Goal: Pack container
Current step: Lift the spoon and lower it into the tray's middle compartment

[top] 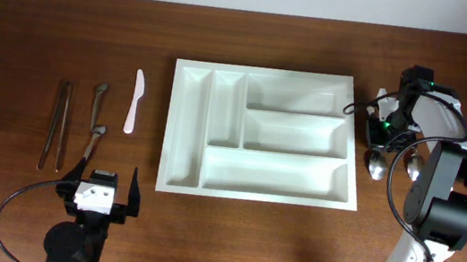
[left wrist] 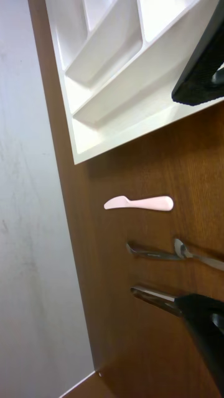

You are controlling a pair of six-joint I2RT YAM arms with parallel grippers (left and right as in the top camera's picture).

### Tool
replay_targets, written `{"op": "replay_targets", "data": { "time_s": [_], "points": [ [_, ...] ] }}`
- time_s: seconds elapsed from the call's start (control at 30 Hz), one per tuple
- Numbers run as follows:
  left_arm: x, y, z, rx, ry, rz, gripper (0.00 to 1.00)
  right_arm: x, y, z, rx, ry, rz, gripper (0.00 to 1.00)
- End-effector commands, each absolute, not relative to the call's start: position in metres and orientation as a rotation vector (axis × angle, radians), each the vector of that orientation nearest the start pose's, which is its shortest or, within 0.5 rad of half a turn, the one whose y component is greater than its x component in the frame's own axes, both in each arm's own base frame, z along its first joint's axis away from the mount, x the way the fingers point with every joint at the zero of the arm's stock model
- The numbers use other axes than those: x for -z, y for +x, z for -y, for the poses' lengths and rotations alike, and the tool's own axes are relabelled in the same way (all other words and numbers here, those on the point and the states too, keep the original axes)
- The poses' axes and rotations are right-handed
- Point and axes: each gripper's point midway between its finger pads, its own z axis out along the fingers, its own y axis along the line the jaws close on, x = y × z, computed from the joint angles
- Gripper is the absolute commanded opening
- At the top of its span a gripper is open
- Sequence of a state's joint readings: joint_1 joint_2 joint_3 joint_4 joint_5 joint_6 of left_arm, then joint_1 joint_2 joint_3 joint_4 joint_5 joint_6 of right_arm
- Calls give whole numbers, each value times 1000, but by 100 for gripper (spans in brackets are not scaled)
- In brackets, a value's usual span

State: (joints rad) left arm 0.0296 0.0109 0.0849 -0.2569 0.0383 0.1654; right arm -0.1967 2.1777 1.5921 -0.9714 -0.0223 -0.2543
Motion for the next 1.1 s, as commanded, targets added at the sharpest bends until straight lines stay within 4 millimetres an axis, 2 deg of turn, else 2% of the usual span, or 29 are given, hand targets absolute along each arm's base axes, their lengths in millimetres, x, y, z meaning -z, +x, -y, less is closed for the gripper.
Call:
{"op": "replay_targets", "data": {
  "time_s": [0.0,0.1,0.17,0.23,0.3,0.4,0.43,0.5,0.57,0.63,0.77,0.93,1.07],
  "points": [
    [-148,238,-1,-118,161,-1749,99,1,406,83,-3,-41,-3124,4],
    [-148,238,-1,-118,161,-1749,99,-24,420,86,20,-41,-3058,4],
    [-148,238,-1,-118,161,-1749,99,-49,431,89,43,-40,-3001,4],
    [-148,238,-1,-118,161,-1749,99,-84,441,90,63,-41,-2935,4],
    [-148,238,-1,-118,161,-1749,99,-115,446,91,79,-44,-2880,4],
    [-148,238,-1,-118,161,-1749,99,-150,448,83,75,-144,-2818,4],
    [-148,238,-1,-118,161,-1749,99,-160,448,77,57,-213,-2796,4],
    [-148,238,-1,-118,161,-1749,99,-194,444,37,-60,-529,-2687,4],
    [-148,238,-1,-118,161,-1749,99,-209,441,16,-100,-644,-2627,4],
    [-148,238,-1,-118,161,-1749,99,-215,437,-2,-108,-757,-2584,4],
    [-148,238,-1,-118,161,-1749,99,-214,428,-30,-117,-989,-2529,4],
    [-148,238,-1,-118,161,-1749,99,-208,404,-69,-172,-1483,-2329,4],
    [-148,238,-1,-118,161,-1749,99,-204,394,-94,-240,-1659,-2206,4]
  ]
}}
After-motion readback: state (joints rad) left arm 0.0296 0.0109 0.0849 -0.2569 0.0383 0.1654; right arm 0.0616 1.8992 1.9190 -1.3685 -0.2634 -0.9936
